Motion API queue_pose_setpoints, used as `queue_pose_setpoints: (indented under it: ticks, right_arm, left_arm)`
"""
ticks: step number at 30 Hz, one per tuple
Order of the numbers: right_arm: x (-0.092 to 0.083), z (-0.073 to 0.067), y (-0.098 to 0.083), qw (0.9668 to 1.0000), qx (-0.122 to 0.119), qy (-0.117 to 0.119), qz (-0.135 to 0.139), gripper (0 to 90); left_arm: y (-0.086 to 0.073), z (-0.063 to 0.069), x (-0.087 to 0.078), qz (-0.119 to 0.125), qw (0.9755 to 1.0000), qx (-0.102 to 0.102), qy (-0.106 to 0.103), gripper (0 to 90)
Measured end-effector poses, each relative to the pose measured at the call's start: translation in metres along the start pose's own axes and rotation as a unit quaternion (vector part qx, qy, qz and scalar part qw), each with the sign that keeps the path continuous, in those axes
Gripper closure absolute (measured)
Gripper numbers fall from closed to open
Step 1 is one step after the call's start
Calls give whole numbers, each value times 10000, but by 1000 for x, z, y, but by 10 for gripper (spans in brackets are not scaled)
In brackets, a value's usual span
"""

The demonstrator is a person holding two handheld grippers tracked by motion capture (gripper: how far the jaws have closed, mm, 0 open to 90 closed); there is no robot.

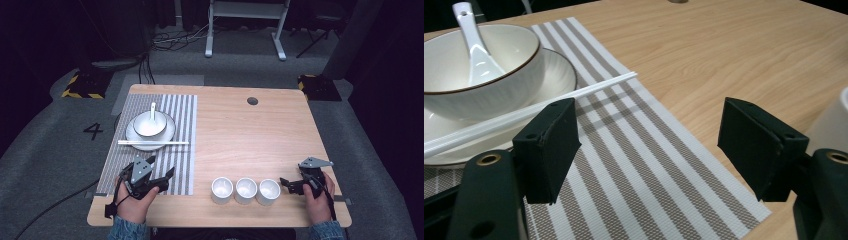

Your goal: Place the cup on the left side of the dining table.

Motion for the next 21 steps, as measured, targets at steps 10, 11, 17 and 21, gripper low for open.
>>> queue_pose_setpoints:
  ticks: [10,11,17,21]
  right_arm:
    - [0,0,0,10000,-2,0,1,3]
    - [0,0,0,10000,0,0,0,3]
    - [0,0,0,10000,-2,-1,1,3]
    - [0,0,0,10000,-2,0,1,3]
  left_arm:
    - [11,19,-1,-50,9996,44,-266,252]
    - [12,20,-1,-49,9996,62,-280,252]
    - [14,25,2,-96,9994,127,-315,250]
    - [17,31,8,-111,9989,206,-395,249]
Point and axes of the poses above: each handheld gripper's, and its own axes: x roughly forward along the jaws, y roughly out of its top, z roughly to its right, the point moved 9 cm from there along x, roughly forward along the jaws, and after that the axes turned 14 degrees about -y, right-handed, at the moved point
